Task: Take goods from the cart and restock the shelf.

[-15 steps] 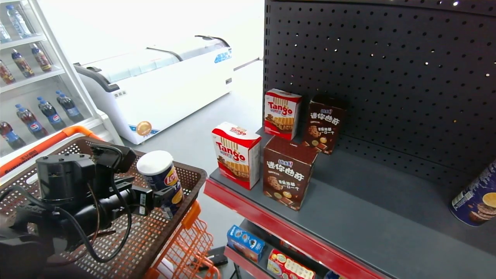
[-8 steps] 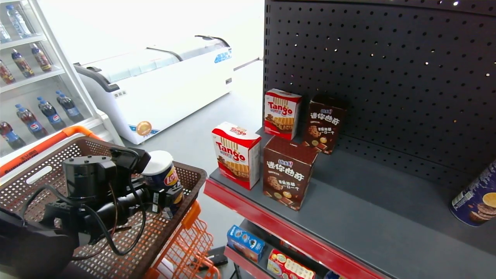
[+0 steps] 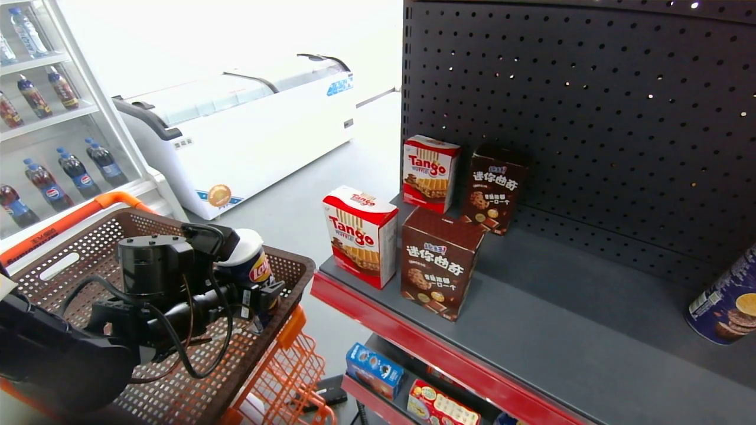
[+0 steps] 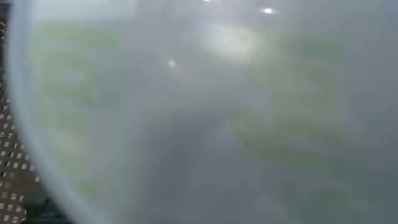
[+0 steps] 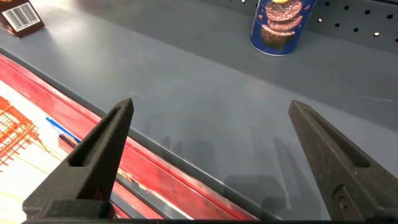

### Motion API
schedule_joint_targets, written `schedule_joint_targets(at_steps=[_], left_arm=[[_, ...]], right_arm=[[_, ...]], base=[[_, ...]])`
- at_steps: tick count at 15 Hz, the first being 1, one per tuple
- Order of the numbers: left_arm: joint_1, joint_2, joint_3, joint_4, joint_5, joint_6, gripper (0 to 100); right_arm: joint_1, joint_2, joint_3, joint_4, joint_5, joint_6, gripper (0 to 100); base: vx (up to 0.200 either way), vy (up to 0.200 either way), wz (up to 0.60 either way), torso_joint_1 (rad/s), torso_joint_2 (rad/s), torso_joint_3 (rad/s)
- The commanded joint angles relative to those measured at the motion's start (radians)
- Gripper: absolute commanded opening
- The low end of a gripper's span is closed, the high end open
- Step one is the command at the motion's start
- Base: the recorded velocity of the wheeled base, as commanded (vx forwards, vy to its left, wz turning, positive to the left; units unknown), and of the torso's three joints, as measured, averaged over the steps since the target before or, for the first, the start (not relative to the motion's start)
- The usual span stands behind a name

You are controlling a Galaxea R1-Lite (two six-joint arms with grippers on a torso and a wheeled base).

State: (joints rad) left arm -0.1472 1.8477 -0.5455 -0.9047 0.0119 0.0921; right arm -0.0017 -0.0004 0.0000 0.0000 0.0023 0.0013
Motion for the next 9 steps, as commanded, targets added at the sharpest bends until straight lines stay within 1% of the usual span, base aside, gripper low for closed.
schedule_joint_targets(at_steps=[1, 2, 3, 6, 7, 8, 9], left_arm=[[0.0, 0.01, -0.004, 0.0, 0.0, 0.0, 100], [0.0, 0.019, -0.005, -0.008, 0.0, 0.0, 100], [0.0, 0.024, -0.01, -0.016, 0.0, 0.0, 0], [0.0, 0.033, -0.025, -0.016, 0.0, 0.005, 0], [0.0, 0.033, -0.025, -0.022, 0.002, 0.021, 0], [-0.002, 0.028, -0.021, -0.034, 0.002, 0.049, 0], [-0.003, 0.021, -0.021, -0.048, -0.001, 0.055, 0]], right_arm=[[0.0, 0.0, 0.0, 0.0, 0.001, 0.0, 100], [0.0, 0.0, 0.0, 0.0, 0.001, 0.0, 100], [0.0, 0.0, -0.002, 0.0, 0.001, -0.001, 100], [0.0, 0.0, 0.0, 0.0, 0.001, 0.0, 100], [0.0, 0.0, 0.0, 0.0, 0.001, 0.0, 100], [0.0, 0.0, 0.0, 0.0, 0.001, -0.001, 100], [0.0, 0.0, 0.0, 0.0, 0.001, 0.0, 100]], base=[[0.0, 0.0, 0.0, 0.0, 0.0, 0.0], [0.0, 0.0, 0.0, 0.0, 0.0, 0.0], [0.0, 0.0, 0.0, 0.0, 0.0, 0.0], [0.0, 0.0, 0.0, 0.0, 0.0, 0.0], [0.0, 0.0, 0.0, 0.0, 0.0, 0.0], [0.0, 0.0, 0.0, 0.0, 0.0, 0.0], [0.0, 0.0, 0.0, 0.0, 0.0, 0.0]])
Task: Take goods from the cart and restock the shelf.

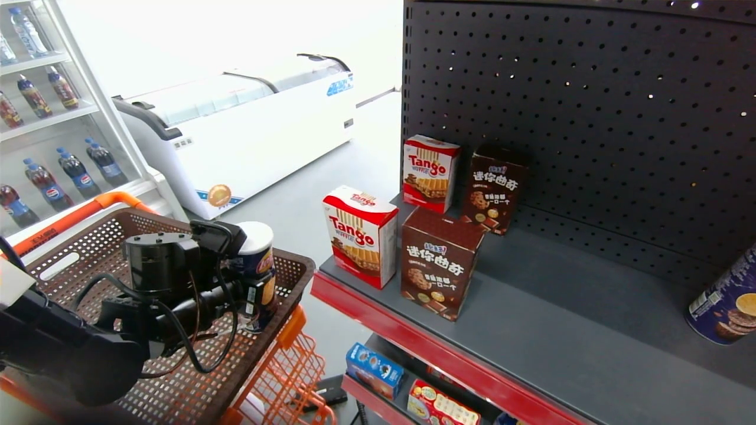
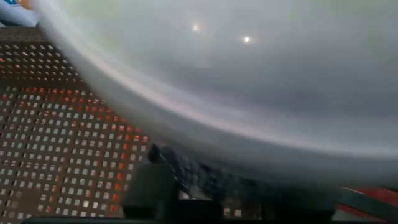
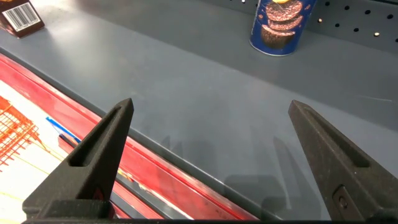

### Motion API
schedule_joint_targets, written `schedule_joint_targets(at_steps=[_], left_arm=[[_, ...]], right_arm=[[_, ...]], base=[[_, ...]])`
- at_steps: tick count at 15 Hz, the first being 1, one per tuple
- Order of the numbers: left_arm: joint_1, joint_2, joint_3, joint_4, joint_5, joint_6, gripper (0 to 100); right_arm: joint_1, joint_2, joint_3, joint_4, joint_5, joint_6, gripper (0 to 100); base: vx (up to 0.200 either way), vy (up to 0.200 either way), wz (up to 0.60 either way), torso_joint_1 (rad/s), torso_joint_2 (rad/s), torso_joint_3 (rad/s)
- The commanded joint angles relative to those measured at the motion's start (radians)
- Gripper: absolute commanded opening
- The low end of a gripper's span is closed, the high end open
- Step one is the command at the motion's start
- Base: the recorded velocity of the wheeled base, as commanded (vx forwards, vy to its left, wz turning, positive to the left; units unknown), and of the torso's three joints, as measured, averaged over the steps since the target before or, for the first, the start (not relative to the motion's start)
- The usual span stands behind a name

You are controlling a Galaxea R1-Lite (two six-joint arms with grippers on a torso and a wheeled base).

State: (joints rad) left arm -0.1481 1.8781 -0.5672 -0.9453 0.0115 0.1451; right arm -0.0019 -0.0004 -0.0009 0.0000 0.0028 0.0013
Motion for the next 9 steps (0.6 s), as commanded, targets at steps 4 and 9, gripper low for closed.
schedule_joint_targets(at_steps=[4, 9], left_arm=[[-0.002, -0.157, 0.006, 0.019, -0.005, 0.002, 0], [-0.007, -0.386, 0.007, 0.168, -0.082, -0.001, 0]], right_arm=[[0.0, 0.0, 0.001, 0.0, 0.0, 0.0, 100], [0.0, 0.0, 0.001, 0.0, 0.0, 0.0, 100]], base=[[0.0, 0.0, 0.0, 0.0, 0.0, 0.0], [0.0, 0.0, 0.0, 0.0, 0.0, 0.0]])
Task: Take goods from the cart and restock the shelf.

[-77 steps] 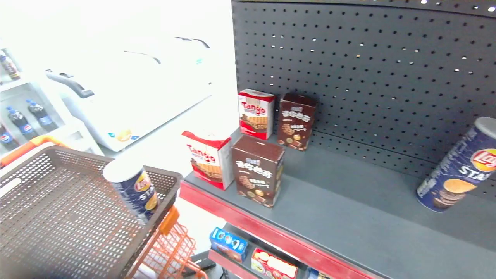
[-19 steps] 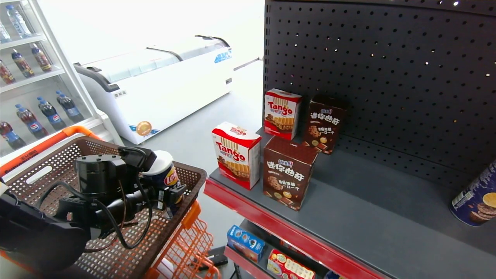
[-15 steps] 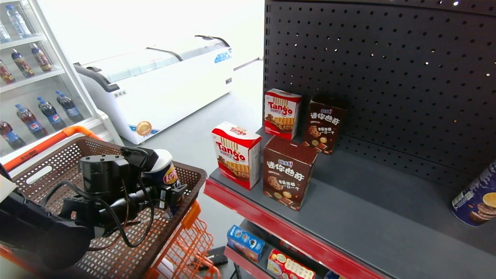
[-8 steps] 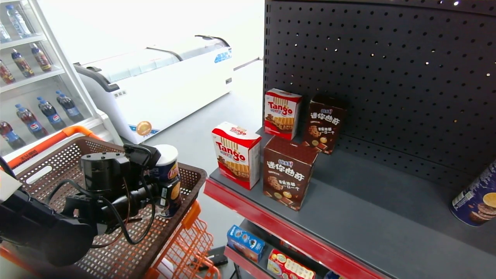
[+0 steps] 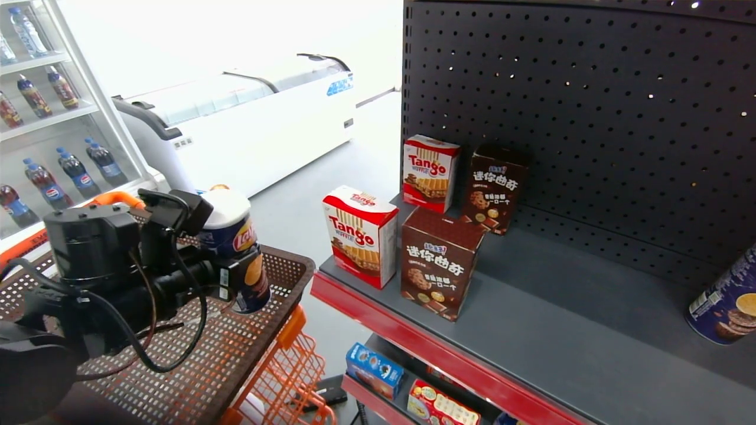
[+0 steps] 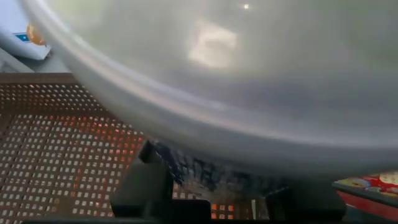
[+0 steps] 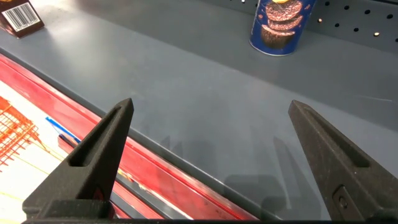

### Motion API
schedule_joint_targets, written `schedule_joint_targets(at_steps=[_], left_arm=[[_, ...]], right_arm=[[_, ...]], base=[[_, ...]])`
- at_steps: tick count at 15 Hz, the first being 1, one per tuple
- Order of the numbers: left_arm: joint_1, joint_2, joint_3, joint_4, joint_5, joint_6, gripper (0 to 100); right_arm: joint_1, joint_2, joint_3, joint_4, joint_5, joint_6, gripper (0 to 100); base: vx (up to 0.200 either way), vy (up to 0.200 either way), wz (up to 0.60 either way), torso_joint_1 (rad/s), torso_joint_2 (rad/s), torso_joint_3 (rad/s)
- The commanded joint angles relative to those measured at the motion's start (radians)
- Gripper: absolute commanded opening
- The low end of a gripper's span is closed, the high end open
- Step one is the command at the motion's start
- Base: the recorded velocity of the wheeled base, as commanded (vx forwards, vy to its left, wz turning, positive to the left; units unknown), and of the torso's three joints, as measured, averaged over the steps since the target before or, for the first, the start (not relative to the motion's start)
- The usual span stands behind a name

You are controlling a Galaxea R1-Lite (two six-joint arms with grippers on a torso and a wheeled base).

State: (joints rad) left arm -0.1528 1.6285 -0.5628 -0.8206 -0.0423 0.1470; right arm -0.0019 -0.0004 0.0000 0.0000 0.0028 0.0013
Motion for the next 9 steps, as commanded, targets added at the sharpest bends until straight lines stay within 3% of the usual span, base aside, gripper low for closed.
schedule_joint_targets(at_steps=[1, 3, 5, 6, 9], left_arm=[[-0.002, -0.173, 0.001, 0.078, -0.047, -0.003, 0], [-0.031, -0.288, -0.003, 0.215, -0.088, -0.009, 0], [-0.068, -0.34, -0.008, 0.25, -0.088, -0.027, 0], [-0.094, -0.368, -0.016, 0.258, -0.088, -0.067, 0], [-0.128, -0.427, -0.028, 0.313, -0.079, -0.109, 0]], right_arm=[[0.0, 0.0, 0.0, 0.0, 0.0, 0.0, 100], [0.0, 0.0, -0.002, 0.0, 0.0, -0.001, 100], [0.0, 0.0, 0.0, 0.0, 0.0, -0.001, 100], [0.0, 0.0, 0.0, 0.0, 0.0, 0.0, 100], [0.0, 0.0, 0.0, 0.0, 0.0, 0.0, 100]], base=[[0.0, 0.0, 0.0, 0.0, 0.0, 0.0], [0.0, 0.0, 0.0, 0.0, 0.0, 0.0], [0.0, 0.0, 0.0, 0.0, 0.0, 0.0], [0.0, 0.0, 0.0, 0.0, 0.0, 0.0], [0.0, 0.0, 0.0, 0.0, 0.0, 0.0]])
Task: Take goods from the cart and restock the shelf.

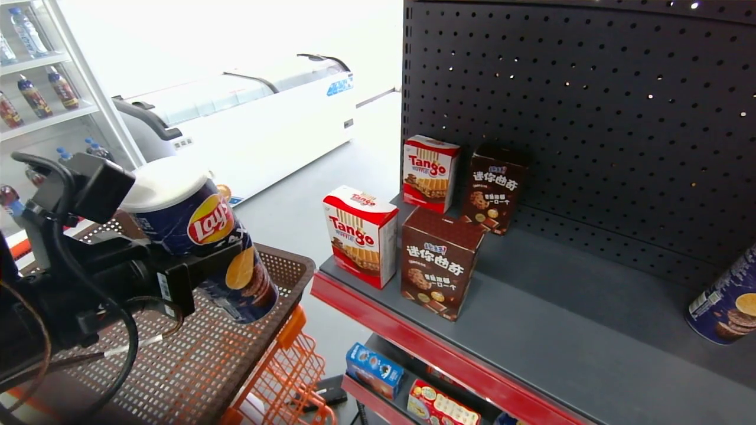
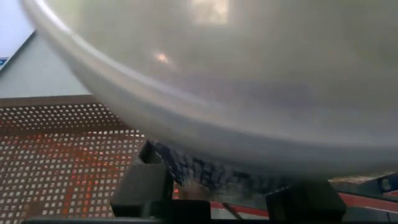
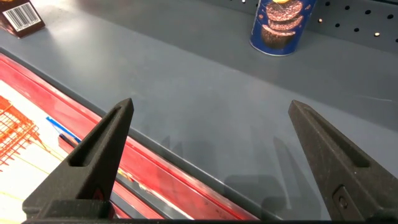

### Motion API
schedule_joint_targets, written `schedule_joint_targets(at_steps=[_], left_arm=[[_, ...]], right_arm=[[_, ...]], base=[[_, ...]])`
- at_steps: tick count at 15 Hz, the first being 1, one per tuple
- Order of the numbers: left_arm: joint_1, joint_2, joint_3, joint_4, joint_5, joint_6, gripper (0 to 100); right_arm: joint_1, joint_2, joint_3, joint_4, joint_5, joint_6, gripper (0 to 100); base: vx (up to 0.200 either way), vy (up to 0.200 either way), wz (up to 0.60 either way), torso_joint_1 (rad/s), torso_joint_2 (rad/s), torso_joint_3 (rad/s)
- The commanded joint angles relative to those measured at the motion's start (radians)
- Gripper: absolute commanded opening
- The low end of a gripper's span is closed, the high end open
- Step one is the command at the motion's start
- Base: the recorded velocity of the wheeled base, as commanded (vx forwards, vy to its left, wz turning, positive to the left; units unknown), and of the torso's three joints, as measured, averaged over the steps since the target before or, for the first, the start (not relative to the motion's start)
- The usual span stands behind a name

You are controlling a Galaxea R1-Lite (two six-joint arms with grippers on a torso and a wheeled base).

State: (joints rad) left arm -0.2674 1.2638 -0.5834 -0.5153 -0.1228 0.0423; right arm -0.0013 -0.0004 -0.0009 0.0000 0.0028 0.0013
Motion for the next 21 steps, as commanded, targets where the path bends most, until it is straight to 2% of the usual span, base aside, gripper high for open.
schedule_joint_targets(at_steps=[1, 4, 5, 6, 9, 11, 13, 19, 21], left_arm=[[-0.015, -0.08, -0.012, 0.029, 0.002, -0.016, 0], [-0.042, -0.089, -0.013, 0.051, -0.003, -0.025, 0], [-0.088, -0.087, -0.016, 0.038, -0.005, -0.027, 0], [-0.108, -0.087, -0.015, 0.028, -0.005, -0.027, 0], [-0.11, -0.092, -0.003, 0.026, -0.005, -0.027, 0], [-0.147, -0.098, 0.01, 0.024, -0.021, -0.029, 0], [-0.15, -0.098, 0.036, 0.024, -0.043, -0.029, 0], [-0.159, -0.119, 0.066, 0.023, -0.155, -0.025, 0], [-0.157, -0.103, 0.05, 0.02, -0.215, -0.019, 0]], right_arm=[[0.0, 0.0, 0.001, 0.0, 0.0, 0.0, 100], [0.0, 0.0, -0.001, 0.0, 0.0, 0.0, 100], [0.0, 0.0, 0.001, 0.0, 0.0, 0.0, 100], [0.0, 0.0, -0.001, 0.0, 0.0, 0.0, 100], [0.0, 0.0, -0.001, 0.0, 0.0, 0.0, 100], [0.0, 0.0, -0.001, 0.0, 0.0, -0.001, 100], [0.0, 0.0, -0.001, 0.0, 0.0, 0.0, 100], [0.0, 0.0, 0.001, 0.0, 0.0, 0.0, 100], [0.0, 0.0, 0.001, 0.0, 0.0, -0.001, 100]], base=[[0.0, 0.0, 0.0, 0.0, 0.0, 0.0], [0.0, 0.0, 0.0, 0.0, 0.0, 0.0], [0.0, 0.0, 0.0, 0.0, 0.0, 0.0], [0.0, 0.0, 0.0, 0.0, 0.0, 0.0], [0.0, 0.0, 0.0, 0.0, 0.0, 0.0], [0.0, 0.0, 0.0, 0.0, 0.0, 0.0], [0.0, 0.0, 0.0, 0.0, 0.0, 0.0], [0.0, 0.0, 0.0, 0.0, 0.0, 0.0], [0.0, 0.0, 0.0, 0.0, 0.0, 0.0]])
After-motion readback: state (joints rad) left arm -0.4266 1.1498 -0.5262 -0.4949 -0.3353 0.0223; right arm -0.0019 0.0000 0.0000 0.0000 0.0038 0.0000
